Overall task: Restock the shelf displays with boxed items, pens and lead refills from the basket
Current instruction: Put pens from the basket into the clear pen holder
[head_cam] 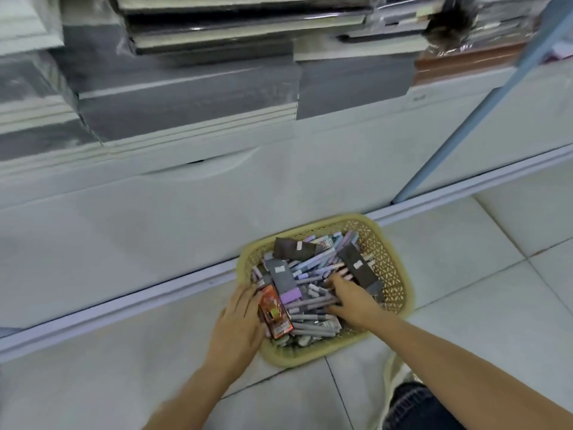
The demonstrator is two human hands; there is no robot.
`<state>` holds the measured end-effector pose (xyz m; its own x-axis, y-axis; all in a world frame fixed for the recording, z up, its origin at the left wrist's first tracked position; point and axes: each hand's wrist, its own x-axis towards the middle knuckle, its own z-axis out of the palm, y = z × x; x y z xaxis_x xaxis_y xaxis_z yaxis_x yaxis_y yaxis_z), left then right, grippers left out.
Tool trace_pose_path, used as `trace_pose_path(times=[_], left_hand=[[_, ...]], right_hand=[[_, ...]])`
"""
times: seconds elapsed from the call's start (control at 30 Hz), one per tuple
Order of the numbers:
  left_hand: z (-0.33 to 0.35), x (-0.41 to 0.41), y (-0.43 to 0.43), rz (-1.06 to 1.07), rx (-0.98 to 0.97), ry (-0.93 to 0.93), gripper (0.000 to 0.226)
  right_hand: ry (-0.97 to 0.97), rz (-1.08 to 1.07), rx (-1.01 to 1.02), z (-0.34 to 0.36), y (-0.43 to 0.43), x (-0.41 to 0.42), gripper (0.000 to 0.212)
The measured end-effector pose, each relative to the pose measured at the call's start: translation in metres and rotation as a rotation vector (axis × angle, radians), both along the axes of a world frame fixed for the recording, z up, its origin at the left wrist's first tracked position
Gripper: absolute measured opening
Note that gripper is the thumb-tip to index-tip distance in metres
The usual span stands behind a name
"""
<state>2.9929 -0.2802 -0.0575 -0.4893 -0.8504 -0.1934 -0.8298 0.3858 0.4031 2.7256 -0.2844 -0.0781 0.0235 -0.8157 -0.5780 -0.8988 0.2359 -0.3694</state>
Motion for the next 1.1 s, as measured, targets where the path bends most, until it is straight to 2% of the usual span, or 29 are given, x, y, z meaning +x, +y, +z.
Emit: trace_pose_path(times=[0.07,0.13,0.27,0.37,0.47,0.57,0.6,0.67,0.73,0.83,1.0,1.1], left_hand=[[-0.003,0.001,0.001,-0.015,-0.014,-0.025,0.059],[-0.002,-0.001,-0.001,-0.007,-0.022,-0.009,0.056],[0.009,-0.013,-0.01,0.097,-0.075,0.087,0.035],[0.021,-0.031,-0.016,0.146,-0.022,0.236,0.02],[0.035,-0.054,-0.02,0.227,0.335,0.43,0.021],[0.049,-0.077,-0.02,0.44,0.919,0.737,0.027],[0.051,-0.082,-0.02,0.504,1.042,0.84,0.028],[0.051,-0.088,-0.021,0.612,1.155,0.995,0.026],[0.051,-0.089,-0.021,0.675,1.143,1.042,0.018],[0.051,-0.086,-0.021,0.665,1.046,0.987,0.014],[0.05,-0.076,-0.021,0.544,0.978,0.986,0.017],[0.054,-0.068,-0.024,0.638,0.895,1.044,0.02]], right_hand=[[0.029,0.102,-0.009,0.001,-0.005,-0.002,0.032],[-0.007,0.105,-0.054,0.007,-0.01,-0.009,0.021],[-0.244,-0.118,-0.165,0.036,-0.025,-0.023,0.014],[-0.461,-0.227,-0.11,0.06,-0.032,-0.022,0.022],[-0.698,-0.29,0.023,0.074,-0.035,-0.004,0.024],[-0.946,-0.442,0.082,0.079,-0.034,0.024,0.021],[-0.993,-0.484,0.081,0.08,-0.034,0.033,0.022],[-1.053,-0.535,0.066,0.08,-0.032,0.048,0.021],[-1.007,-0.511,0.049,0.081,-0.033,0.055,0.025],[-0.874,-0.421,0.015,0.082,-0.034,0.056,0.032],[-0.979,-0.507,-0.026,0.079,-0.03,0.05,0.033],[-1.023,-0.578,-0.074,0.081,-0.031,0.039,0.029]])
